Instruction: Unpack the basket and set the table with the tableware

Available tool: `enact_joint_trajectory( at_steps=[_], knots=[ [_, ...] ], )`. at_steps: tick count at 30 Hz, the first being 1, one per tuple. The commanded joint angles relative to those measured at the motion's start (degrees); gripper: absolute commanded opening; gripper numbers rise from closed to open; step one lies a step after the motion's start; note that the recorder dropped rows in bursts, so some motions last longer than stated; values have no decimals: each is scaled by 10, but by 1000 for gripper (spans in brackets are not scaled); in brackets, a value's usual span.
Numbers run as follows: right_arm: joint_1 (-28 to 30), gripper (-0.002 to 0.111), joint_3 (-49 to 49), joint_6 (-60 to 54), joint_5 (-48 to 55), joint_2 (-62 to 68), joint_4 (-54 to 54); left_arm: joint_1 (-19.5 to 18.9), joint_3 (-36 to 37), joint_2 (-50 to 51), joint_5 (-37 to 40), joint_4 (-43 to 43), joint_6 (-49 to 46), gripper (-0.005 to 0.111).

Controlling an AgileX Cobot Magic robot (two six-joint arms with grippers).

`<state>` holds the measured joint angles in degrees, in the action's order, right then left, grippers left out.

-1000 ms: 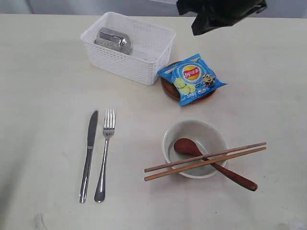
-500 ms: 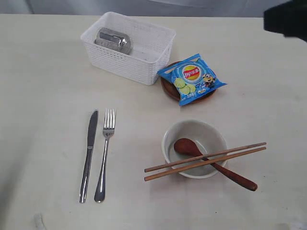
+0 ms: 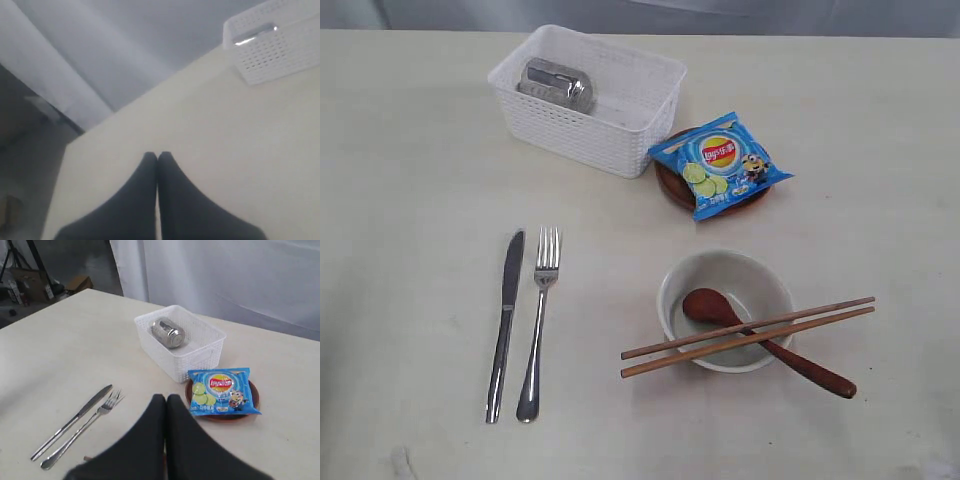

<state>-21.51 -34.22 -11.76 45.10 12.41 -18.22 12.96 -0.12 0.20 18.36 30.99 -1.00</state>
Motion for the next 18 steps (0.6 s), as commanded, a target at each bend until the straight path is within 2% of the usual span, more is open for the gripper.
enact_joint_trajectory(
  at_steps=[1, 4, 6, 11, 18],
  knots=[
    [0, 0, 29, -20, -14, -3, 8, 3, 1, -2, -115, 31, 74, 0],
    [0, 0, 76, -22, -146, -11, 6, 3, 1, -2, -275, -62, 281, 0],
    [0, 0, 85, -5, -186, -15, 3, 3, 1, -2, -328, -60, 346, 0],
    [0, 0, 103, 5, -208, -15, 2, 3, 1, -2, -387, -60, 356, 0],
    [0, 0, 104, 8, -207, -15, 3, 3, 1, -2, -389, -60, 356, 0]
  ],
)
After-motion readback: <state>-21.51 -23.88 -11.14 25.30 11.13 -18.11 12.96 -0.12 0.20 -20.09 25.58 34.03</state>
